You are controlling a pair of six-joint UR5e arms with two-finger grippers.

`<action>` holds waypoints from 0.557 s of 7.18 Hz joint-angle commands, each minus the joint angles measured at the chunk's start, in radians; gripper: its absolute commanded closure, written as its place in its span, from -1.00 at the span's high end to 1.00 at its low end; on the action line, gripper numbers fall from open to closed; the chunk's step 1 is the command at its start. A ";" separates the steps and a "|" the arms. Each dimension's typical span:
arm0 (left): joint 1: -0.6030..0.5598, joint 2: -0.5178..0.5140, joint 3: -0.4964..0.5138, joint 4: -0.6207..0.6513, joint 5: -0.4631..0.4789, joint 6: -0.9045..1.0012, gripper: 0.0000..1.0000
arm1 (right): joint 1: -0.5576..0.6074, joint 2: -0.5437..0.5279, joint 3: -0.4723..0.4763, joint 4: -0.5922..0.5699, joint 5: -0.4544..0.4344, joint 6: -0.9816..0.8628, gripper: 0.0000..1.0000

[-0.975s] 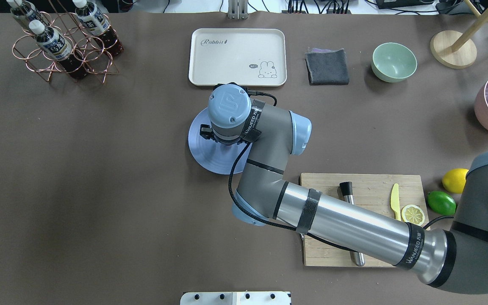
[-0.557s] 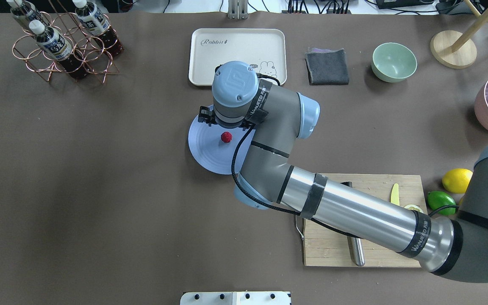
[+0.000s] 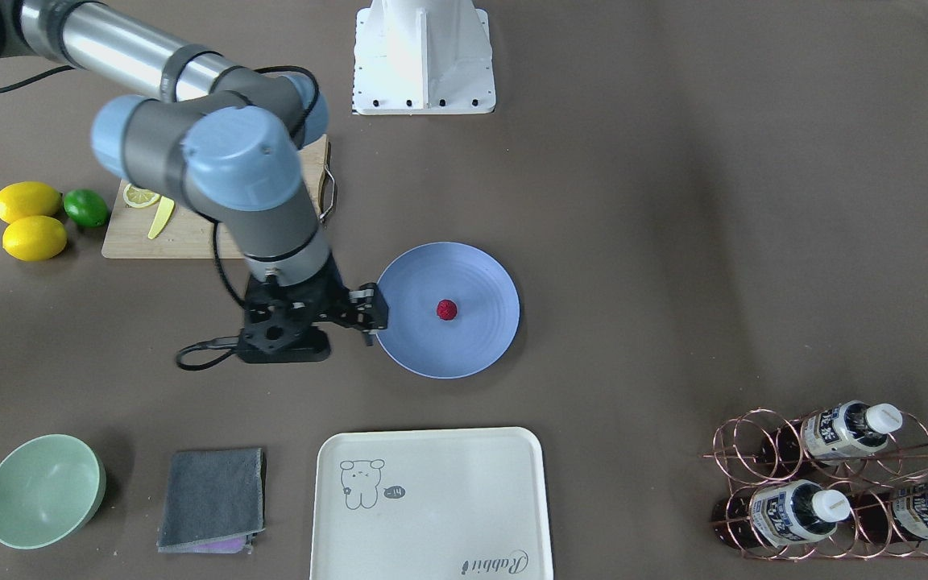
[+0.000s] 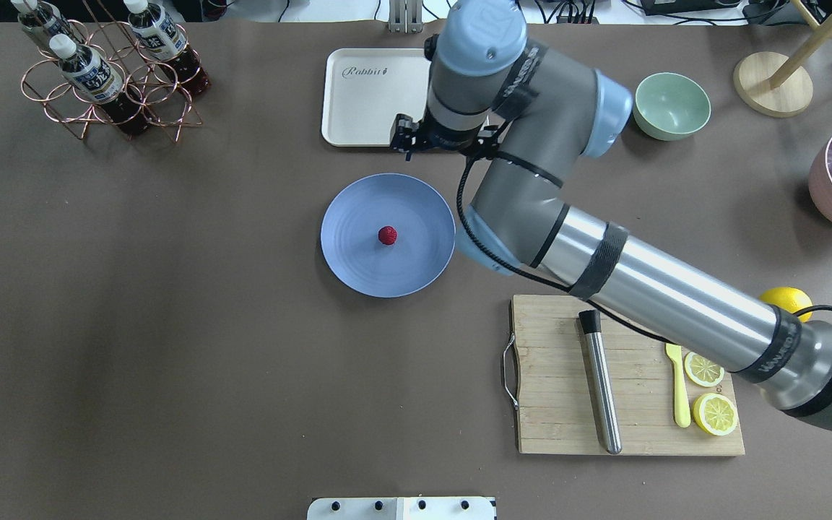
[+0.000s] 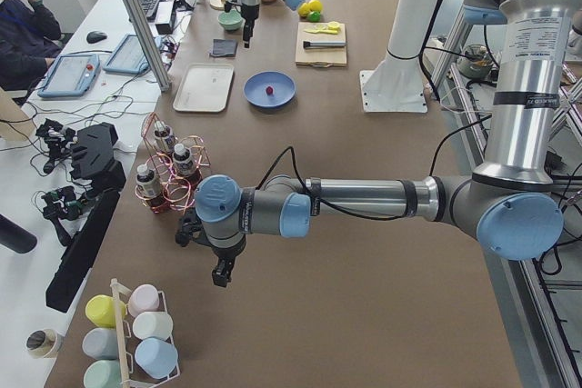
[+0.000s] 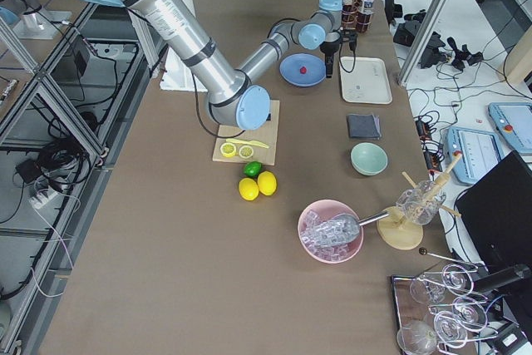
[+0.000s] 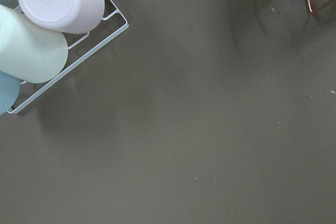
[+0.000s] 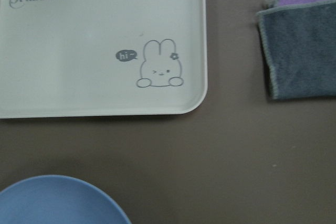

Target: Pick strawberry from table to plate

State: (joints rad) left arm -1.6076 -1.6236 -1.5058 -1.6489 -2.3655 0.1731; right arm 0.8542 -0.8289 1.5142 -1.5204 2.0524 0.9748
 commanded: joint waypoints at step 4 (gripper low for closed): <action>0.000 0.018 -0.007 -0.009 -0.003 0.000 0.96 | 0.429 -0.453 0.297 -0.267 0.130 -0.835 1.00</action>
State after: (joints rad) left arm -1.6076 -1.6075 -1.5127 -1.6540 -2.3684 0.1732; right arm 1.1735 -1.1591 1.7881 -1.7713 2.1548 0.3607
